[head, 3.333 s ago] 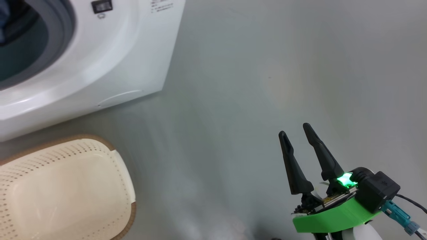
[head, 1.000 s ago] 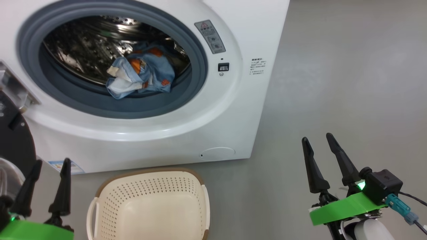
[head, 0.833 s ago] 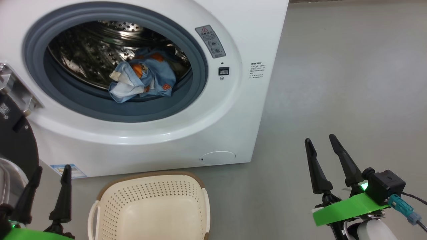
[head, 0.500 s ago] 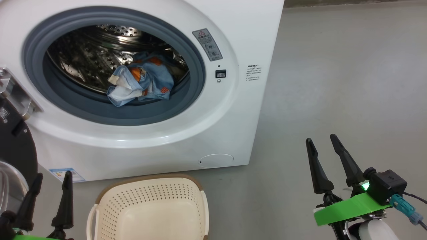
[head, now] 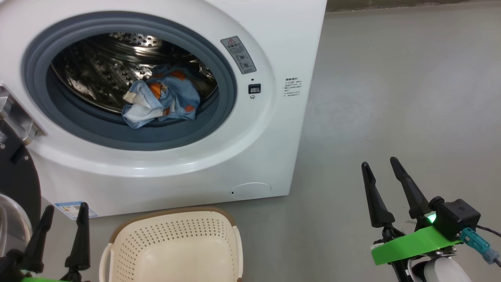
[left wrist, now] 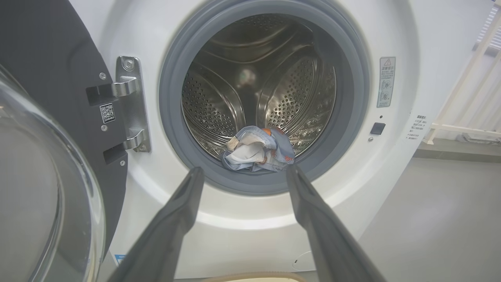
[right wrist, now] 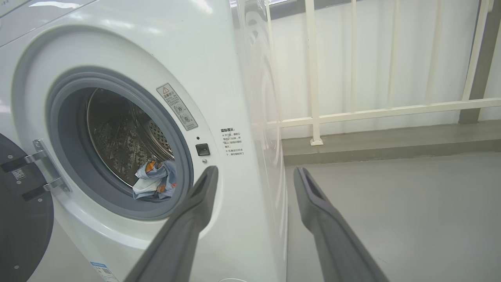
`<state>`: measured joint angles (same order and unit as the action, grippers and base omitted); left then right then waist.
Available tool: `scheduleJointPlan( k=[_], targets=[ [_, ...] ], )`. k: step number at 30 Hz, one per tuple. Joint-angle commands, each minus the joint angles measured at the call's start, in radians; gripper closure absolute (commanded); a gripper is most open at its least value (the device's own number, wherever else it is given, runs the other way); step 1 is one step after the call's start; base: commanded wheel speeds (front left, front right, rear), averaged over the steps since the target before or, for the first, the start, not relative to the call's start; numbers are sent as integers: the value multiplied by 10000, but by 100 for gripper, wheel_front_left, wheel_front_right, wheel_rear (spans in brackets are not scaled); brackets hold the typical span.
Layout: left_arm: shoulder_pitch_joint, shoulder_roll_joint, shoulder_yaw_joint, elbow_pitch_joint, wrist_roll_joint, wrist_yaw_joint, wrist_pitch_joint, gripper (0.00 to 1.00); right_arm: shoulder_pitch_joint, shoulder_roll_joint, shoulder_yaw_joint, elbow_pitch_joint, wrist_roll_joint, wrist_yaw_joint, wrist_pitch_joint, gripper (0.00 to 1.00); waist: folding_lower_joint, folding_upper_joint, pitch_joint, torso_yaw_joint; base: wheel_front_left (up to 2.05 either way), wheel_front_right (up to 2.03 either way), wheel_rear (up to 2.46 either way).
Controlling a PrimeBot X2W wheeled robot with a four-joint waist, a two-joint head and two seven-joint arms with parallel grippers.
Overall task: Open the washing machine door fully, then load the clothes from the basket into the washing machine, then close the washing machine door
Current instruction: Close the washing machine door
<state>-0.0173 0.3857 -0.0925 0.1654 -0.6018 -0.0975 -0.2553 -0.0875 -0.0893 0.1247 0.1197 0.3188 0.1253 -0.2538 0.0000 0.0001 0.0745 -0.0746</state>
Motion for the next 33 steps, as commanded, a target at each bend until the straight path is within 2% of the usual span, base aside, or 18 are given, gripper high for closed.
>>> scheduleJointPlan(
  k=[1, 33],
  targets=[
    [-259, 209, 454, -103, 144, -37, -64, 0, 23, -71, 201, -265, 114, 54, -80, 0, 0, -1, 0, -3, 0, 0, 0],
    [-318, 108, 603, 25, 609, -48, -65, 0, -29, -53, 257, -193, 109, 54, -80, 0, 0, -1, 24, -108, 0, 0, 0]
  ],
)
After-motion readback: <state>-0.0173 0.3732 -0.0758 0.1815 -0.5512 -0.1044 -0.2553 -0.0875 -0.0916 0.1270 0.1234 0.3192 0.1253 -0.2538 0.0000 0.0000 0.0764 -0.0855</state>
